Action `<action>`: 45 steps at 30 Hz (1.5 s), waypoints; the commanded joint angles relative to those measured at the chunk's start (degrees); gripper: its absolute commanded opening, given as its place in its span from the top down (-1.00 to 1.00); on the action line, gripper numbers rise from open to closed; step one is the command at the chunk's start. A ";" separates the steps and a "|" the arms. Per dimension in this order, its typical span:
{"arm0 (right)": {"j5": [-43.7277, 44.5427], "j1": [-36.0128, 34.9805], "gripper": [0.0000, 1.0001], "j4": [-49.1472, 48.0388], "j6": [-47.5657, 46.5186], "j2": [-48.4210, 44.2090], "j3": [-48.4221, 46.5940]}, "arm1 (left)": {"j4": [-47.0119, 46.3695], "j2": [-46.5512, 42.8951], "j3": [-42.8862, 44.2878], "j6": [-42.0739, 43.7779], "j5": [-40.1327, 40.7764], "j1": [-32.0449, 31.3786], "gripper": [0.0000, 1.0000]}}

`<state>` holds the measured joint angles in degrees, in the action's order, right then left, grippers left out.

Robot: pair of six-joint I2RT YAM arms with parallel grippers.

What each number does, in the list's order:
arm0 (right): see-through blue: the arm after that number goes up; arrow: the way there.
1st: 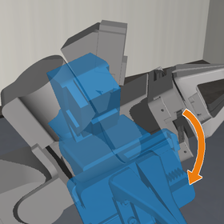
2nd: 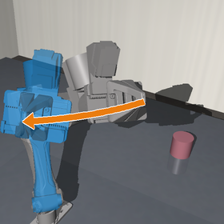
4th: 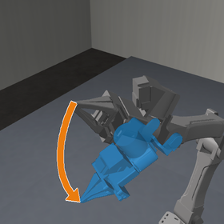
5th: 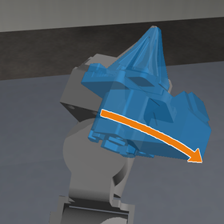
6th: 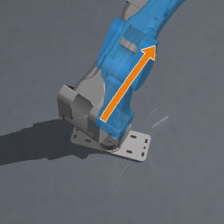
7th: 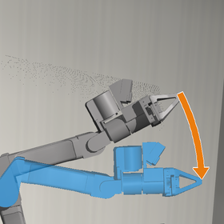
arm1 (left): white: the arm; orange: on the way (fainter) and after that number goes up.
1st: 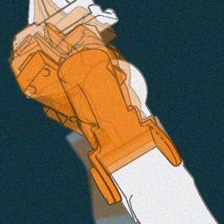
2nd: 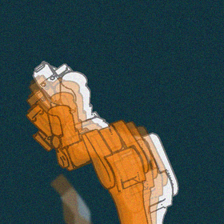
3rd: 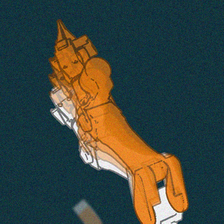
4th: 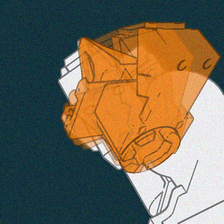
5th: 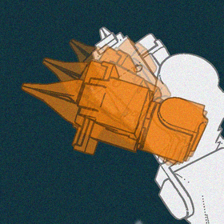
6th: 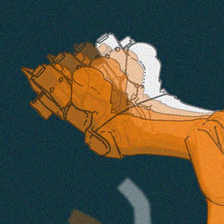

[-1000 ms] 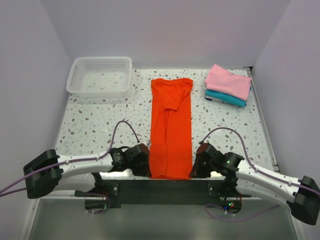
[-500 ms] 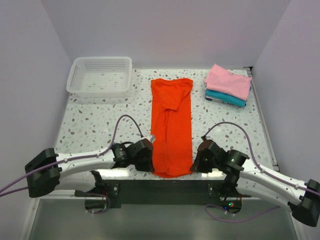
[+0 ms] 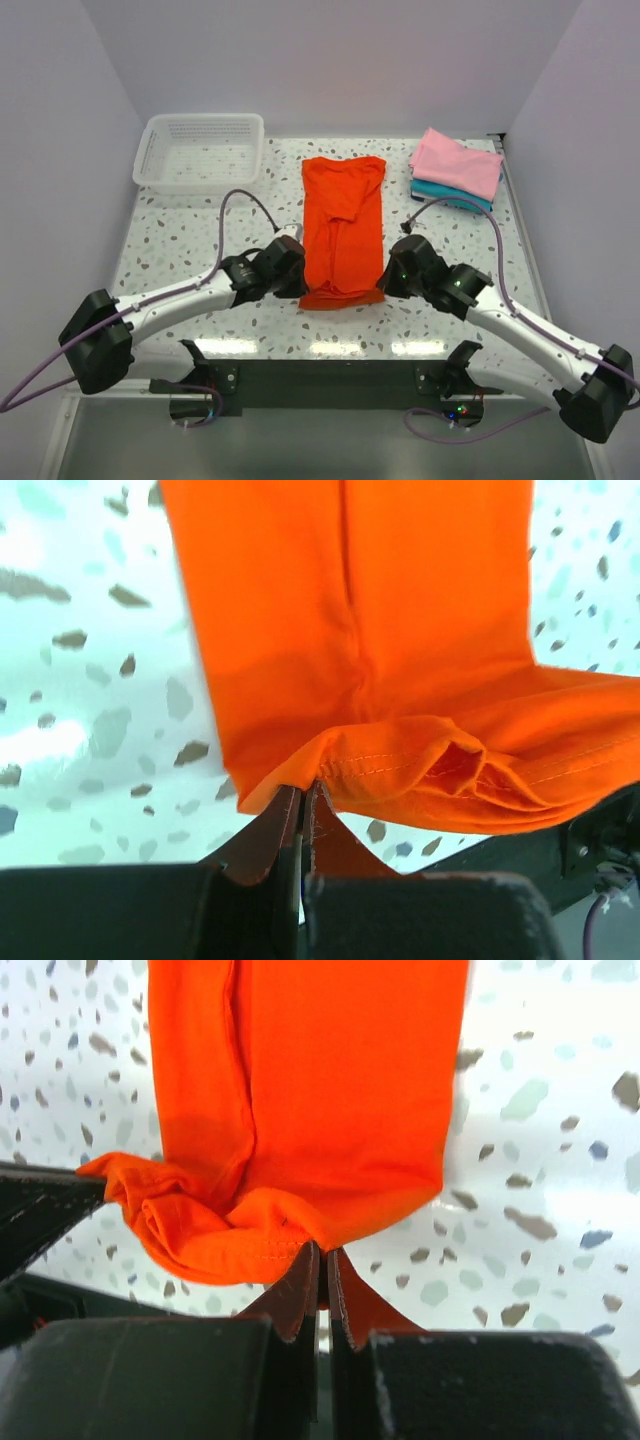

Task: Fold and stack the t-shirts
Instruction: Fold the tshirt

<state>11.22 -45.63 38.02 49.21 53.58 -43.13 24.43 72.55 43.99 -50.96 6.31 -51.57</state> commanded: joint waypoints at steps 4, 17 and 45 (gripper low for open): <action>2.40 5.28 1.00 -9.36 -7.54 6.44 -7.12 | -4.47 5.31 9.96 6.57 2.31 3.58 1.00; -3.40 15.56 1.00 -13.32 -12.21 16.81 -13.64 | -4.03 14.54 21.57 10.97 1.52 11.05 1.00; -13.77 25.06 0.99 -19.21 -15.11 37.03 -20.50 | -6.67 30.98 31.07 15.98 -5.96 19.23 1.00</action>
<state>-1.28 -21.21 21.65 35.07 89.76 -61.17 20.36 102.61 71.75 -36.80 1.50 -33.01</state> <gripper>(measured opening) 0.026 0.024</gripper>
